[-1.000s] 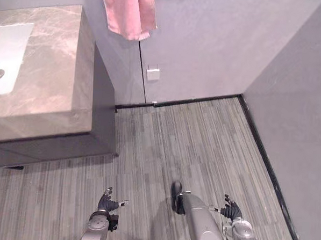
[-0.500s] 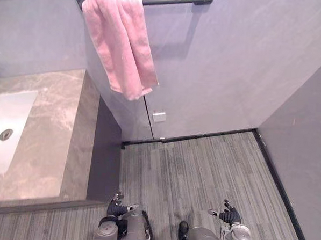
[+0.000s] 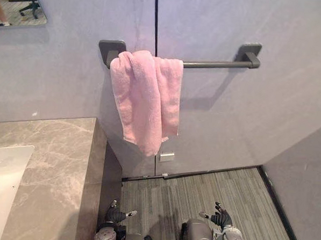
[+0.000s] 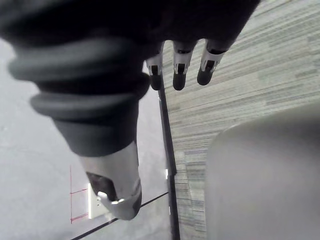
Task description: Organize washtable
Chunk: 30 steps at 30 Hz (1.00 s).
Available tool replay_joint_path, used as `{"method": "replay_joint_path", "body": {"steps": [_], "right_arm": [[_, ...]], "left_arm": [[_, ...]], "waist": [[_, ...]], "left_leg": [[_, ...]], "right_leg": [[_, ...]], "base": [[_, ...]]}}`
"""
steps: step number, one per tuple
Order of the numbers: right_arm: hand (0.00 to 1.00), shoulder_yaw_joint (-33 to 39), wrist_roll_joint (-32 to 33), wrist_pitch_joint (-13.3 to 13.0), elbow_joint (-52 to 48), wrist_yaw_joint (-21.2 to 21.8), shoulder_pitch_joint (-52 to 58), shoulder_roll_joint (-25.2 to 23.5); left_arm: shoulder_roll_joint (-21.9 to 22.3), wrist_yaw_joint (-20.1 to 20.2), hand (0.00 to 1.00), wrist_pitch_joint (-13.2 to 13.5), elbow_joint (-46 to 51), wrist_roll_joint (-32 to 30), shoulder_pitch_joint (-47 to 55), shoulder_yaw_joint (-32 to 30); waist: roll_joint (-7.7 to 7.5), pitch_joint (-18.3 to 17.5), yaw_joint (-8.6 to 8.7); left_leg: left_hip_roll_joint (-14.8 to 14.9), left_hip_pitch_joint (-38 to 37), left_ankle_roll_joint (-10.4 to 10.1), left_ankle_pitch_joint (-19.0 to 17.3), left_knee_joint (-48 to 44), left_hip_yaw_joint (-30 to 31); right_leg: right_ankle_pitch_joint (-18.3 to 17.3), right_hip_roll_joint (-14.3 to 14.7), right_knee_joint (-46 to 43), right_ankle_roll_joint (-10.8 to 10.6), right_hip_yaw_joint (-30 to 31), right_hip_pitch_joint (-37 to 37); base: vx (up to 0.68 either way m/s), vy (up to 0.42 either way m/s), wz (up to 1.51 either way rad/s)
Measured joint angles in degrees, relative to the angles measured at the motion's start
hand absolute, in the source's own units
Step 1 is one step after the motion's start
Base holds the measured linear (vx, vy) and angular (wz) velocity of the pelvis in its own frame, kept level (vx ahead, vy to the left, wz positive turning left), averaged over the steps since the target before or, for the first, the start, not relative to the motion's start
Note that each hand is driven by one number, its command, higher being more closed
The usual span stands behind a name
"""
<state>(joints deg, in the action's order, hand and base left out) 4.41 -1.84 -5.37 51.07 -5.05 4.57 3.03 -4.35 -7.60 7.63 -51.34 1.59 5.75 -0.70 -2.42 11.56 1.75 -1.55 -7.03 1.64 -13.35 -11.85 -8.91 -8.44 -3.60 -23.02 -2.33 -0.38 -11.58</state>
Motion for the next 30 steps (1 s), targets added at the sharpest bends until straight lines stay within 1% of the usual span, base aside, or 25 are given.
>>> {"method": "replay_joint_path", "body": {"steps": [1, 2, 3, 4, 5, 6, 7, 8, 9, 10, 11, 12, 13, 14, 15, 16, 17, 18, 20, 22, 23, 26, 28, 30], "right_arm": [[0.00, 0.14, 0.32, -0.10, 0.45, 0.08, 0.17, -0.37], [0.00, 0.82, 0.68, -0.32, 1.06, -0.03, -0.36, -0.27], [0.00, 1.40, 0.69, -0.37, 1.54, -0.08, -0.05, -0.16], [0.00, 1.50, 0.73, -0.37, 1.48, -0.07, -0.03, -0.15], [0.00, 1.52, 0.78, -0.45, 0.90, -0.07, -0.13, -0.32], [0.00, 1.52, 0.81, -0.44, 0.47, -0.09, -0.07, -0.36], [0.00, 1.43, 0.94, -0.35, -0.28, -0.18, 0.39, -0.38], [0.00, 1.24, 1.27, -0.34, -1.92, -0.21, 1.62, -0.73], [0.00, 1.20, 1.27, -0.32, -2.23, -0.23, 2.03, -0.77], [0.00, 1.27, 1.28, -0.30, -2.38, -0.29, 2.54, -0.78], [0.00, 1.28, 1.30, -0.29, -2.47, -0.30, 2.77, -0.77], [0.00, 1.29, 1.31, -0.29, -2.55, -0.31, 2.70, -0.78], [0.00, 1.32, 1.32, -0.30, -2.60, -0.31, 2.51, -0.84], [0.00, 1.39, 1.34, -0.28, -2.55, -0.31, 2.56, -0.84], [0.00, 1.45, 1.34, -0.27, -2.48, -0.31, 2.62, -0.77], [0.00, 1.69, 1.31, -0.31, -2.47, -0.28, 2.83, -0.26], [0.00, 2.29, 1.44, 0.02, -1.98, -0.44, 2.84, -0.64], [0.00, 2.36, 1.42, 0.02, -1.98, -0.48, 3.07, -0.81], [0.00, 2.34, 1.39, 0.20, -1.95, -0.55, 3.48, -1.93], [0.00, 2.30, 1.39, 0.21, -1.93, -0.54, 3.76, -2.30], [0.00, 2.30, 1.39, 0.22, -1.89, -0.54, 3.83, -2.35], [0.00, 2.34, 1.39, 0.19, -1.76, -0.55, 3.89, -2.16], [0.00, 2.32, 1.40, 0.02, -0.90, -0.55, 3.67, -1.93], [0.00, 2.31, 1.38, 0.04, -0.50, -0.82, 3.60, -1.85]], "left_arm": [[-0.74, 0.07, 0.00, 0.09, -0.08, -0.04, 0.05, -0.03], [-0.38, 0.01, 0.00, -0.08, -1.09, -0.03, -0.25, -0.21], [0.50, 0.09, 0.00, -0.07, -0.96, -0.01, 0.28, -1.07], [1.15, 0.06, 0.00, -0.03, -0.95, -0.01, 0.46, -1.59], [1.64, 0.01, 0.00, -0.03, -0.96, -0.01, 0.60, -3.13], [1.97, 0.06, 0.00, -0.06, -0.96, -0.02, 0.51, -3.66], [2.76, 0.25, 0.00, -0.13, -0.73, -0.03, 0.41, -4.25], [3.42, 0.18, 0.00, -0.16, 0.81, -0.02, 0.37, -5.21], [3.62, 0.19, 0.00, -0.17, 1.29, -0.02, 0.53, -5.36], [3.74, 0.17, 0.00, -0.09, 1.49, -0.02, 0.51, -5.58], [4.01, 0.13, 0.00, -0.10, 1.56, -0.02, 0.54, -5.64], [4.08, 0.14, 0.00, -0.10, 1.58, -0.01, 0.52, -5.65], [4.25, 0.14, 0.00, -0.10, 1.63, -0.02, 0.32, -5.65], [4.55, 0.13, 0.00, -0.10, 1.67, -0.01, 0.19, -5.59], [4.75, 0.11, 0.00, -0.11, 1.66, -0.01, 0.17, -5.54], [5.42, 0.06, 0.00, -0.10, 1.57, -0.01, 0.16, -5.36], [5.25, 0.04, 0.00, -0.19, 1.25, -0.01, -0.21, -5.01], [5.11, 0.03, 0.00, -0.10, 1.30, -0.01, -0.20, -4.96], [4.23, 0.05, 0.00, -0.14, 1.21, -0.01, -0.10, -4.57], [4.07, 0.08, 0.00, -0.16, 1.18, -0.01, 0.15, -4.33], [3.98, 0.07, 0.00, -0.16, 1.16, -0.01, 0.50, -4.30], [3.55, 0.07, 0.00, -0.16, 0.84, -0.01, 0.79, -3.36], [3.56, 0.03, 0.00, -0.14, 0.73, 0.02, 0.78, -3.22], [3.48, -0.02, 0.00, -0.07, 0.73, 0.07, 0.80, -2.42]], "waist": [[-1.63, 0.02, 0.12], [-0.79, 0.03, 0.22], [0.97, -1.44, 0.24], [1.16, -1.75, 0.18], [2.26, -1.31, -0.04], [2.67, -1.04, 0.12], [2.76, -0.76, 0.33], [3.17, -0.34, 0.19], [2.95, -0.17, -0.09], [3.70, -0.33, -1.24], [3.31, -0.53, -1.42], [3.30, -0.54, -1.39], [3.24, -0.57, -1.38], [3.30, -0.65, -1.31], [3.51, -0.74, -1.29], [4.75, -1.18, -1.04], [3.83, -1.35, -1.10], [3.42, -1.62, -1.11], [1.99, -2.20, -1.32], [1.41, -2.55, -1.35], [1.38, -2.63, -1.38], [1.91, -3.25, -1.18], [2.03, -3.32, -1.25], [2.09, -3.61, -1.34]], "left_leg": [[-0.81, -0.92, -0.58, -0.54, 0.08, 1.13], [0.46, -1.89, -0.96, -1.02, 0.31, 1.96], [1.96, -1.81, -1.82, -1.48, 0.78, 2.18], [2.72, -1.87, -2.27, -1.78, 0.65, 2.14], [4.36, -0.84, -3.53, -2.56, -2.50, 2.36], [5.10, 0.56, -4.36, -3.05, -5.54, 2.48], [6.60, 3.83, -4.83, -3.31, -14.33, 2.29], [9.54, 8.90, -6.03, -2.58, -27.09, 1.34], [10.90, 9.99, -6.03, -2.88, -30.63, 0.45], [13.12, 10.77, -5.91, -3.04, -33.93, -1.07], [14.53, 11.68, -5.39, -3.36, -33.06, -2.44], [14.62, 12.21, -5.37, -3.37, -31.80, -2.57], [14.25, 12.82, -5.39, -3.35, -27.14, -2.56], [13.08, 12.82, -5.63, -2.74, -18.80, -1.89], [12.47, 12.40, -6.44, -1.73, -15.01, -1.47], [11.79, 11.80, -6.53, 5.44, -7.22, 0.55], [10.34, 10.29, -6.25, 5.87, -5.90, 0.58], [10.13, 9.84, -6.23, 5.86, -5.02, 0.42], [9.00, 8.72, -5.97, 5.91, -3.62, -0.78], [8.15, 7.29, -5.66, 6.07, -2.23, -1.78], [7.75, 6.53, -5.58, 6.12, -1.69, -2.14], [7.33, 5.86, -4.86, 6.70, -0.03, -2.29], [7.15, 5.37, -4.97, 7.02, 0.58, -2.29], [6.87, 4.59, -5.04, 8.10, 2.39, -2.05]], "right_leg": [[4.22, -0.30, 1.04, 0.53, 0.61, -0.09], [3.45, 0.20, 0.06, 0.86, -0.39, 0.67], [2.92, 1.38, 1.65, 1.37, -0.94, 0.81], [2.81, 1.98, 2.45, 1.55, -1.28, 1.35], [2.26, 3.08, 3.92, 2.41, -2.22, 2.63], [2.01, 3.41, 4.52, 2.76, -2.76, 3.43], [1.12, 3.84, 5.67, 3.63, -3.41, 5.31], [0.65, 4.72, 7.33, 4.55, -4.39, 8.75], [0.32, 5.13, 7.54, 4.95, -4.61, 9.74], [0.18, 5.47, 7.75, 4.95, -4.69, 11.67], [-0.22, 5.37, 8.52, 4.94, -4.39, 13.25], [-0.25, 5.17, 8.89, 4.88, -4.19, 13.56], [-0.30, 4.47, 9.33, 4.67, -3.70, 13.78], [-0.37, 3.72, 9.24, 4.03, -3.14, 13.88], [-0.38, 3.58, 9.29, 3.80, -2.94, 13.82], [-0.61, 3.99, 9.60, 2.76, -2.57, 13.73], [-0.27, 3.16, 10.51, 1.57, -1.60, 14.56], [-0.19, 2.77, 10.98, 1.38, -1.29, 14.66], [0.14, 1.47, 12.65, 0.65, -0.65, 15.59], [0.38, 0.79, 13.63, 0.24, 0.21, 16.36], [0.51, 0.49, 14.25, 0.01, 0.61, 16.57], [0.72, 0.29, 14.77, -0.33, 0.82, 16.54], [0.74, 0.50, 14.91, -0.33, 1.12, 16.60], [0.74, 0.55, 15.00, -0.32, 1.05, 16.64]], "base": [[0.28, -0.126, 0.63], [0.23, -0.134, 0.27], [0.31, -0.166, 0.12], [0.34, -0.199, 0.08], [0.28, -0.176, 0.14], [0.21, -0.190, 0.29], [0.21, -0.183, 0.42], [0.21, -0.171, 0.31], [0.22, -0.132, 0.09], [0.23, -0.090, -0.13], [0.19, -0.064, -0.15], [0.16, -0.004, -0.14], [0.15, 0.073, -0.17], [0.19, 0.105, -0.18], [0.19, 0.154, -0.14], [0.21, 0.204, -0.10], [0.19, 0.188, -0.12], [0.14, 0.149, -0.14], [0.09, 0.103, -0.14], [0.07, 0.102, -0.17], [0.01, 0.067, -0.19], [-0.01, 0.019, -0.05], [-0.04, -0.009, -0.04], [-0.04, -0.021, 0.02]]}}
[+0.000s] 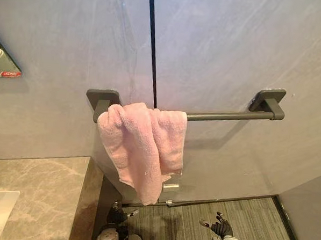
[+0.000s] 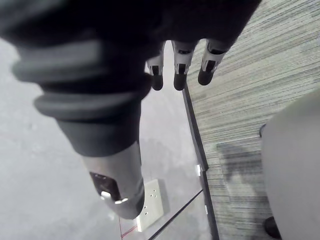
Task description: Organize washtable
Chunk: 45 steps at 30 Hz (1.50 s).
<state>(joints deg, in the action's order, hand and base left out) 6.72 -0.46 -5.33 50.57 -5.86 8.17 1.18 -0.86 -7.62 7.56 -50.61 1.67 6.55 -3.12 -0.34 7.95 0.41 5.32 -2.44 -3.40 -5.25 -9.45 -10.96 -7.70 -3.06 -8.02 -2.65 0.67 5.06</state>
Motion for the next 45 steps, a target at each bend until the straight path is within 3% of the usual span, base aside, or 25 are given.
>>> {"method": "replay_joint_path", "body": {"steps": [6, 8, 18, 26, 32, 45], "right_arm": [[0.00, -0.08, 0.00, -0.12, 0.92, -0.30, -0.18, 0.54], [0.00, -0.15, -0.02, -0.13, 0.92, -0.37, 0.14, 0.57], [0.00, -1.26, -1.36, -0.48, -3.52, -0.40, 3.05, 1.48], [0.00, -2.63, -2.39, -0.47, -7.09, -0.32, 5.23, 1.54], [0.00, -2.64, -2.43, -0.46, -7.08, -0.32, 5.78, 1.55], [0.00, -3.23, -2.52, -0.30, -4.49, -0.24, 4.43, 1.77]], "left_arm": [[-0.11, -0.07, 0.00, 0.33, 1.79, 0.79, 0.57, 1.58], [-0.62, -0.11, 0.00, 0.45, 6.38, 2.15, 2.18, 2.70], [-2.28, 0.15, 0.00, 1.90, 32.92, 6.40, 10.21, 3.48], [-2.00, 1.58, 0.00, 3.08, 44.78, 11.41, 12.41, 3.68], [-2.09, 2.28, 0.00, 3.76, 50.45, 12.49, 12.43, 5.34], [-3.85, 2.07, 0.00, 4.64, 51.25, 11.74, 12.47, 7.65]], "waist": [[0.32, -0.63, -0.35], [0.06, -0.77, -1.21], [-0.49, -1.18, -1.54], [-0.51, -1.26, -1.75], [-0.51, -1.77, -2.83], [0.04, -3.42, -2.85]], "left_leg": [[-0.65, -0.44, 0.12, 1.46, 2.62, 1.55], [-0.77, -0.43, 0.13, 1.48, 2.72, 1.81], [-2.01, -1.56, 0.42, 1.37, 3.32, 3.59], [-1.52, -1.83, 0.46, 1.32, 2.63, 3.71], [-1.61, -1.48, 0.46, 1.34, 2.58, 4.34], [-1.76, -1.77, 0.37, 1.81, 3.57, 4.18]], "right_leg": [[0.29, 0.00, 0.47, 0.01, -0.62, -0.14], [0.44, -0.02, 0.83, -0.05, -0.69, 0.00], [0.47, -1.13, 2.31, -0.32, -2.54, 2.65], [0.18, -1.58, 1.50, -0.59, -2.81, 2.90], [-0.05, -1.70, 1.13, -0.83, -3.37, 2.88], [0.14, -1.02, 1.40, -0.59, -2.96, 2.59]], "base": [[-0.03, -0.015, 0.07], [0.00, 0.001, 0.03], [0.02, 0.009, 0.09], [-0.03, -0.001, 0.01], [-0.05, -0.003, 0.06], [0.00, -0.002, 0.00]]}}
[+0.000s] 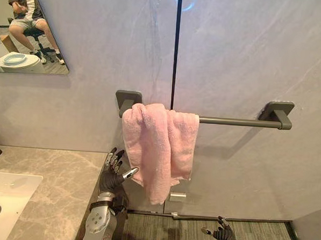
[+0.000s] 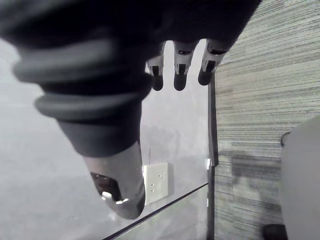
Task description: Organize washtable
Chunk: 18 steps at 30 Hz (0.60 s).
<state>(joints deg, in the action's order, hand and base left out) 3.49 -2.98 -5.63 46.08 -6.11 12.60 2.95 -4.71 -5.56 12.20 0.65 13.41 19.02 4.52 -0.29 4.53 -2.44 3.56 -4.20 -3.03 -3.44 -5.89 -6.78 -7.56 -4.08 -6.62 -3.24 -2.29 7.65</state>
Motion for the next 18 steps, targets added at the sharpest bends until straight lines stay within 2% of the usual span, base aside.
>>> {"method": "replay_joint_path", "body": {"steps": [7, 8, 13, 14, 18], "right_arm": [[0.00, 0.01, -0.03, 0.01, 0.50, 0.00, -0.51, 1.33], [0.00, -0.01, -0.04, 0.01, 0.64, 0.01, -0.60, 1.36], [0.00, -0.01, -0.37, 0.47, 2.10, 0.05, -1.71, 1.43], [0.00, -0.03, -0.88, 0.63, 2.10, 0.08, -2.11, 1.43], [0.00, -0.02, -1.65, 0.65, 2.05, 0.09, -2.29, 1.77]], "left_arm": [[-1.49, -0.28, 0.00, 0.01, -1.28, -1.96, -0.04, 1.30], [-1.68, -0.54, 1.00, 0.01, -1.29, -2.26, -0.04, 1.65], [-2.95, -0.72, 1.00, 0.11, -4.35, -3.21, -2.24, 2.69], [-2.94, -0.68, 1.00, 0.12, -4.96, -3.40, -3.57, 3.03], [-3.13, -0.57, 1.00, 0.22, -5.40, -4.53, -6.95, 4.72]], "waist": [[0.82, -0.52, 0.43], [0.82, -0.53, 0.43], [0.79, -0.52, 0.78], [0.75, -0.52, 1.43], [0.66, -0.52, 1.93]], "left_leg": [[-0.53, -0.79, 0.27, 1.35, 2.45, -0.74], [-0.56, -0.94, 0.27, 1.53, 2.78, -0.80], [-0.65, -1.62, 0.38, 2.17, 4.00, -1.02], [-0.68, -1.66, 0.38, 2.17, 4.07, -1.05], [-0.91, -2.60, 0.65, 2.36, 5.50, -1.21]], "right_leg": [[0.71, -0.15, 0.98, -0.11, 0.90, -0.34], [0.76, -0.15, 0.99, -0.08, 0.97, -0.38], [0.94, -0.10, 1.05, -0.03, 1.29, -0.42], [1.05, -0.10, 1.19, -0.03, 1.45, -0.42], [1.84, 0.08, 2.44, 0.03, 2.76, -0.38]], "base": [[-0.01, 0.004, -0.06], [-0.02, 0.001, -0.04], [-0.01, -0.002, -0.02], [-0.02, -0.001, -0.12], [0.00, 0.004, -0.18]]}}
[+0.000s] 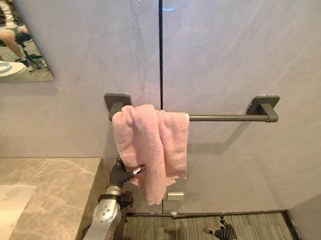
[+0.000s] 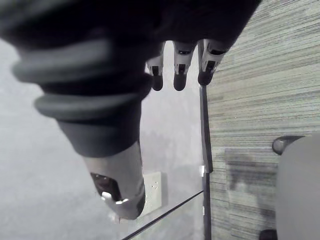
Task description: Organize washtable
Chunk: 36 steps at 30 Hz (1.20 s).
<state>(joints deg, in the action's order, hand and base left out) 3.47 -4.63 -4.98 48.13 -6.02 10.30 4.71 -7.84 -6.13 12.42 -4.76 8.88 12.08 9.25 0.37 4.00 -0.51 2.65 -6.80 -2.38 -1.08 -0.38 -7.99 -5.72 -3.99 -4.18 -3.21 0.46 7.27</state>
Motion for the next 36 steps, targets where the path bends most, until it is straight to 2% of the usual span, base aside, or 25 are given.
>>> {"method": "replay_joint_path", "body": {"steps": [5, 9, 10, 15, 19, 27, 36], "right_arm": [[0.00, -0.04, -0.24, 0.13, -0.30, -0.05, 0.05, 0.35], [0.00, -0.03, -0.22, 0.13, -4.21, -0.07, 0.13, 0.39], [0.00, -0.01, -0.21, -0.07, -6.90, -0.19, 0.09, 0.51], [0.00, 0.03, -0.16, -0.75, -20.16, -0.33, 0.52, 1.60], [0.00, -0.12, 0.69, -3.07, -33.03, 0.24, 1.69, 3.51], [0.00, -4.21, 4.43, -5.98, -46.35, 6.15, 3.23, 9.91], [0.00, -11.69, 11.11, -6.15, -51.40, 12.54, 1.83, 17.75]], "left_arm": [[-0.21, -0.02, 1.00, 0.02, -0.30, -0.03, -0.54, 0.10], [-0.34, -0.04, 1.00, 0.37, -0.30, -0.04, -0.83, -0.25], [-0.36, -0.06, 1.00, 0.45, -0.29, -0.04, -0.83, -0.43], [-0.47, -0.04, 1.00, 0.81, -0.22, -0.11, -0.74, -0.70], [-1.16, -0.04, 1.00, 0.97, 1.12, -0.56, -0.27, -0.53], [-1.92, 1.23, 1.00, 1.02, 3.41, -0.61, 0.38, -0.20], [-1.94, 2.42, 1.00, 1.11, 4.94, -0.60, 0.19, 1.87]], "waist": [[-0.32, 0.07, 0.14], [-0.37, 0.11, 0.57], [-0.48, 0.17, 1.11], [-0.77, 0.36, 1.69], [-1.37, 0.84, 2.32], [-1.23, 1.65, 2.73], [-1.29, 2.74, 2.76]], "left_leg": [[-0.24, -0.43, 0.01, 0.00, 0.47, 0.09], [-0.32, -0.66, 0.01, 0.00, 0.70, 0.09], [-0.36, -0.92, 0.01, 0.00, 0.90, 0.07], [-0.63, -1.68, 0.11, 0.05, 1.65, 0.03], [-0.54, -1.75, 0.08, 0.02, 1.65, -0.36], [-0.54, -1.83, 0.50, -0.30, 1.33, -0.77], [-0.45, -1.25, 0.77, -1.51, -0.82, -1.41]], "right_leg": [[0.02, -0.14, 0.47, -0.02, -0.03, 0.49], [0.02, -0.17, 0.52, -0.02, 0.18, 0.54], [0.02, -0.19, 0.52, -0.02, 0.32, 0.61], [0.02, -0.27, 0.42, -0.03, 1.21, 0.52], [0.01, -0.22, 0.32, -0.04, 1.60, 0.45], [0.06, -0.19, 0.21, -0.12, 2.02, 0.45], [0.10, -0.21, -0.24, -0.22, 2.81, 0.32]], "base": [[0.00, 0.000, -0.01], [0.00, -0.004, -0.01], [-0.01, -0.008, -0.04], [-0.03, -0.004, -0.10], [-0.01, -0.008, -0.02], [-0.01, -0.009, -0.02], [-0.01, -0.006, -0.04]]}}
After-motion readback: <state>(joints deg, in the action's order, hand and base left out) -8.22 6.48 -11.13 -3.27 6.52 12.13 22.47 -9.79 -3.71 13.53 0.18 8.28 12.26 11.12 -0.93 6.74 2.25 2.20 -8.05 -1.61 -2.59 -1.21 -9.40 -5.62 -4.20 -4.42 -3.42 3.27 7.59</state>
